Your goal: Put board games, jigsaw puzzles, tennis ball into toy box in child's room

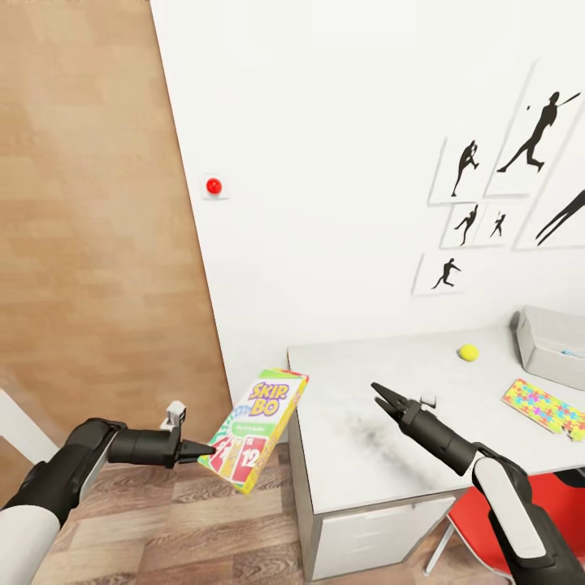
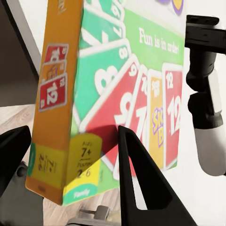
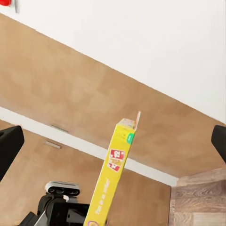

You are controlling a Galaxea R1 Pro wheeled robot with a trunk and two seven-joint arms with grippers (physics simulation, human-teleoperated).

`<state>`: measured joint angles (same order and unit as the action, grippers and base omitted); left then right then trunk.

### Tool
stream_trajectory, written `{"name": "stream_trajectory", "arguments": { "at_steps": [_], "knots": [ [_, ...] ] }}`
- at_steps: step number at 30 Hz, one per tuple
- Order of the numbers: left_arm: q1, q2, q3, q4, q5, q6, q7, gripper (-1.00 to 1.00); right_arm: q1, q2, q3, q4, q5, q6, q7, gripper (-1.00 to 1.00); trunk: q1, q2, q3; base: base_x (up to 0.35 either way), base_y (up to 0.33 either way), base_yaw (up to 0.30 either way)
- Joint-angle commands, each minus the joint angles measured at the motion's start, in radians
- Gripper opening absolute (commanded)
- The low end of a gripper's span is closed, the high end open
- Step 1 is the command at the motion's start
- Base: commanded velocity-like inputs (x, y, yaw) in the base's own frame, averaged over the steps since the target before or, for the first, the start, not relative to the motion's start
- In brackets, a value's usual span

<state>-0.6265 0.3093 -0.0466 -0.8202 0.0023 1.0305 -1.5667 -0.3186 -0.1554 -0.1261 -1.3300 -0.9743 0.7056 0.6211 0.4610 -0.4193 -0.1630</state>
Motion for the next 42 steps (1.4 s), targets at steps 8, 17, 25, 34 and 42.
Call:
{"name": "stream_trajectory", "arguments": {
  "at_steps": [8,17,25,34,42],
  "knots": [
    [-0.001,-0.001,-0.002,0.0,-0.004,0.008,-0.004,-1.0,0.0,0.016,-0.003,0.019,-0.003,-0.011,0.001,1.0,-0.011,0.019,0.007,0.0,0.0,0.0],
    [-0.001,0.003,0.005,0.0,-0.004,0.007,-0.004,-1.0,0.0,0.009,-0.012,0.016,-0.004,-0.012,0.007,1.0,-0.011,0.019,0.007,0.0,0.0,0.0],
    [-0.001,0.001,0.005,0.0,-0.004,0.006,-0.004,-1.0,0.0,0.004,-0.016,0.017,-0.006,-0.012,0.007,1.0,-0.011,0.019,0.007,0.0,0.0,0.0],
    [-0.001,0.001,0.006,0.0,-0.005,0.006,-0.004,-1.0,0.0,0.006,-0.062,0.013,-0.014,-0.007,0.01,1.0,-0.011,0.019,0.007,0.0,0.0,0.0],
    [-0.001,0.001,0.005,0.0,-0.004,0.006,-0.004,-1.0,0.0,0.01,-0.061,0.012,-0.014,-0.009,0.012,1.0,-0.011,0.019,0.007,0.0,0.0,0.0]
  ]
}}
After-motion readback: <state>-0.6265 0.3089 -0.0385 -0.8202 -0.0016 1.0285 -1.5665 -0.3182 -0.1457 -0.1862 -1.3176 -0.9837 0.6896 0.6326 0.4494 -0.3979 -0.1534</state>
